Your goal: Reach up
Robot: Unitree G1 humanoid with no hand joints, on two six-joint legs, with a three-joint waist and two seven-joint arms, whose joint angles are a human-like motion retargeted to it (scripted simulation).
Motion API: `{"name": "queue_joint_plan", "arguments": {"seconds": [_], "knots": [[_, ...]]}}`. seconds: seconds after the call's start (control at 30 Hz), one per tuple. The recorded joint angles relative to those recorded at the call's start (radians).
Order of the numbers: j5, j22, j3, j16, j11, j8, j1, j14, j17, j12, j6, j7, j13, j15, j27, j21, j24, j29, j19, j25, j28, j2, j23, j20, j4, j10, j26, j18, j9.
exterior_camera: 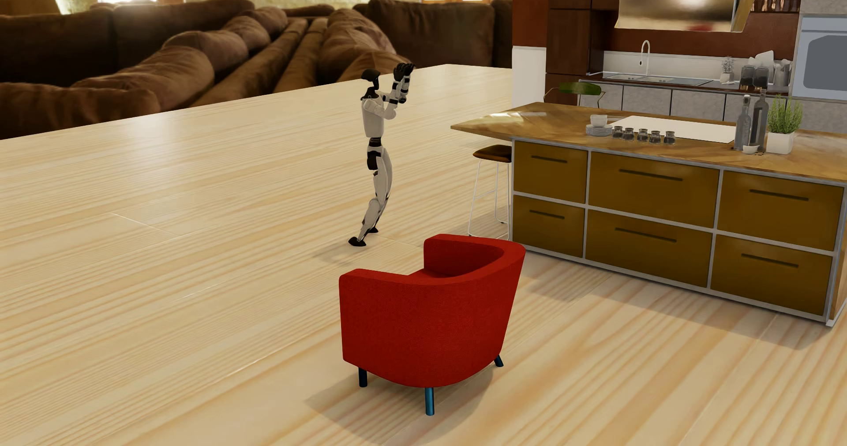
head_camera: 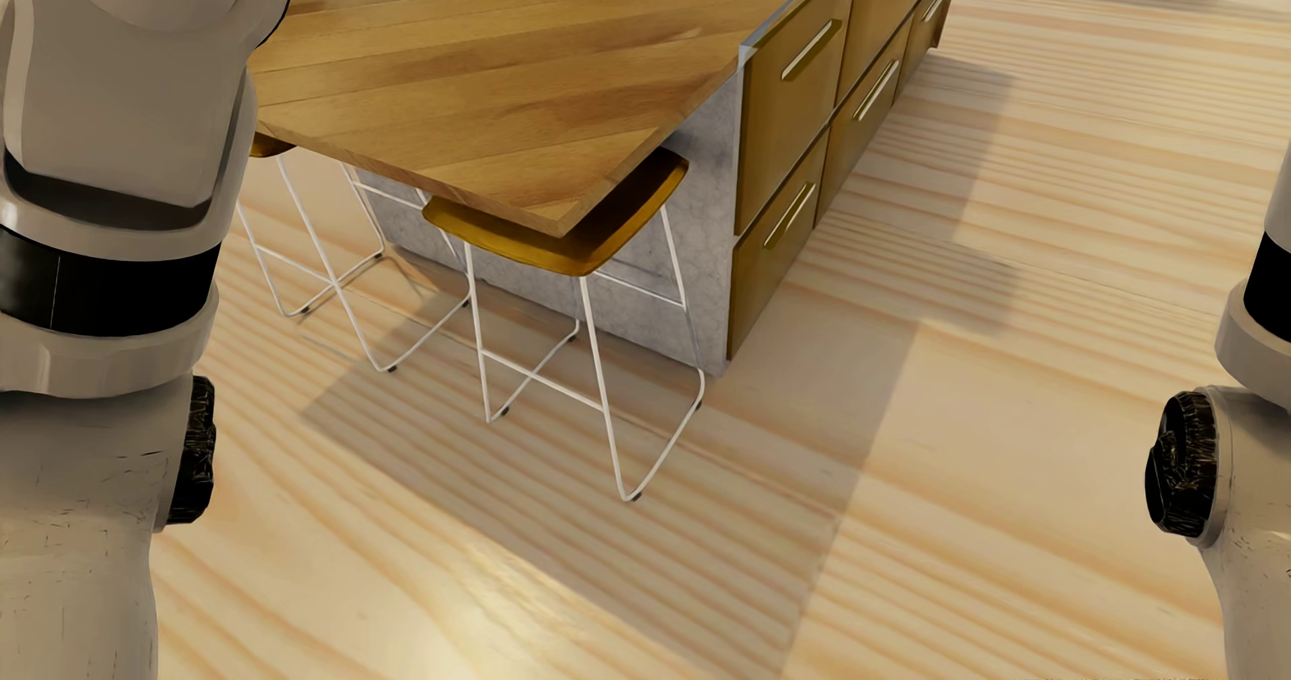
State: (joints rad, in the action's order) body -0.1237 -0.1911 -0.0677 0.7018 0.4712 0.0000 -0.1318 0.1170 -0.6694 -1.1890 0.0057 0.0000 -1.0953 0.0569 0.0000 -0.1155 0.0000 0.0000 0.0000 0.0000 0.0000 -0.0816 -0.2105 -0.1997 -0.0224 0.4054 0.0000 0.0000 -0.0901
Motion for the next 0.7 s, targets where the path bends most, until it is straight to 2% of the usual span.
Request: {"name": "queue_joint_plan", "arguments": {"seconds": [0.7], "knots": [[0.007,0.010,-0.003,0.001,-0.004,0.000,0.002,-0.018,-0.010,0.035,0.000,0.000,0.052,0.002,0.000,-0.025,0.000,0.000,0.000,0.000,0.000,0.000,0.012,0.007,0.007,-0.004,0.000,0.000,-0.001]]}}
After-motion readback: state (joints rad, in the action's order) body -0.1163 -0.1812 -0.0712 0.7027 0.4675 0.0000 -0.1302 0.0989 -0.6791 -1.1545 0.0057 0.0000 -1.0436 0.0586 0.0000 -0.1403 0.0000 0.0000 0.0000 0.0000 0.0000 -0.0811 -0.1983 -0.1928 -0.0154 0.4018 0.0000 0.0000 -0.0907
